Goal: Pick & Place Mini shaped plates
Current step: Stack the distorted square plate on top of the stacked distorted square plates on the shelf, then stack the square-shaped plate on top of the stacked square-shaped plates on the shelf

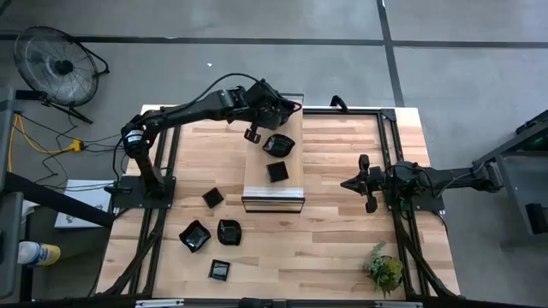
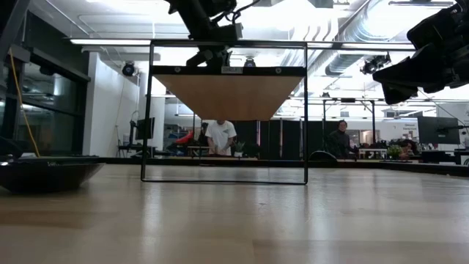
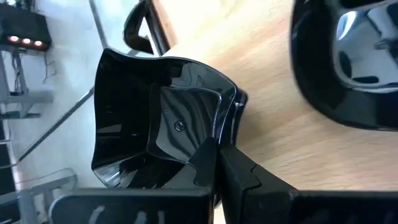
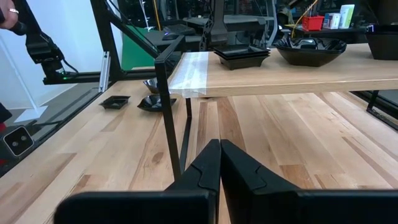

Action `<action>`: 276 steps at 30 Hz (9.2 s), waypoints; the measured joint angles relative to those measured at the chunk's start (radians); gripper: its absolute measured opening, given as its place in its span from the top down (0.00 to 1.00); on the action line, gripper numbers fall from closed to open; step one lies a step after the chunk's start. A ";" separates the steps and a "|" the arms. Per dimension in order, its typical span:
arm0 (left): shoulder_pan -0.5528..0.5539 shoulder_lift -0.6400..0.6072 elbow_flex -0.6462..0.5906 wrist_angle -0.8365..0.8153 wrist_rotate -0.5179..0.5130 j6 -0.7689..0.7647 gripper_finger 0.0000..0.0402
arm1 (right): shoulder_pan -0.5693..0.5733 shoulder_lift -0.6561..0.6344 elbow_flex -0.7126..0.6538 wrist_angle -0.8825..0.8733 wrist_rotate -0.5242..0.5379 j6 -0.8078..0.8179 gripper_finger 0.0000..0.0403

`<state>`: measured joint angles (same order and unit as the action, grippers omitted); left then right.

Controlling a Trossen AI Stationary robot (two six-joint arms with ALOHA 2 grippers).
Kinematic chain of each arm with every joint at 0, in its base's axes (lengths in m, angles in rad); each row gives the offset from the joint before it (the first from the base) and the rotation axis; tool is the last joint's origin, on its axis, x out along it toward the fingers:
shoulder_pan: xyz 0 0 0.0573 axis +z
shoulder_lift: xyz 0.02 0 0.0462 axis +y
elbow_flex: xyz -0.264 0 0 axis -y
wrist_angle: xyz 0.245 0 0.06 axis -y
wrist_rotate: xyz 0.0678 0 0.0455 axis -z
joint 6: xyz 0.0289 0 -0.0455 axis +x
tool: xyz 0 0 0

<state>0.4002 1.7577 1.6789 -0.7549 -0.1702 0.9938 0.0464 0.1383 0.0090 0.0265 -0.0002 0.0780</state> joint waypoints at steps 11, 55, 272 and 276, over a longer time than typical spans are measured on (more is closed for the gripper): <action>-0.008 0.044 -0.001 0.000 -0.053 -0.004 1.00 | 0.000 0.000 0.000 0.000 0.000 0.000 0.98; -0.022 -0.006 0.003 -0.015 -0.157 0.005 0.71 | 0.000 0.000 0.000 0.000 0.000 0.000 0.99; -0.292 -0.437 -0.471 0.258 0.184 -1.392 1.00 | 0.000 0.000 0.000 0.001 0.000 0.000 0.99; -0.257 -0.326 -0.266 0.033 0.266 -1.251 1.00 | 0.000 0.000 0.000 0.000 0.000 0.000 0.99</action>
<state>0.1436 1.4316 1.4126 -0.7223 0.0956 -0.2576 0.0467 0.1379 0.0090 0.0269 0.0002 0.0780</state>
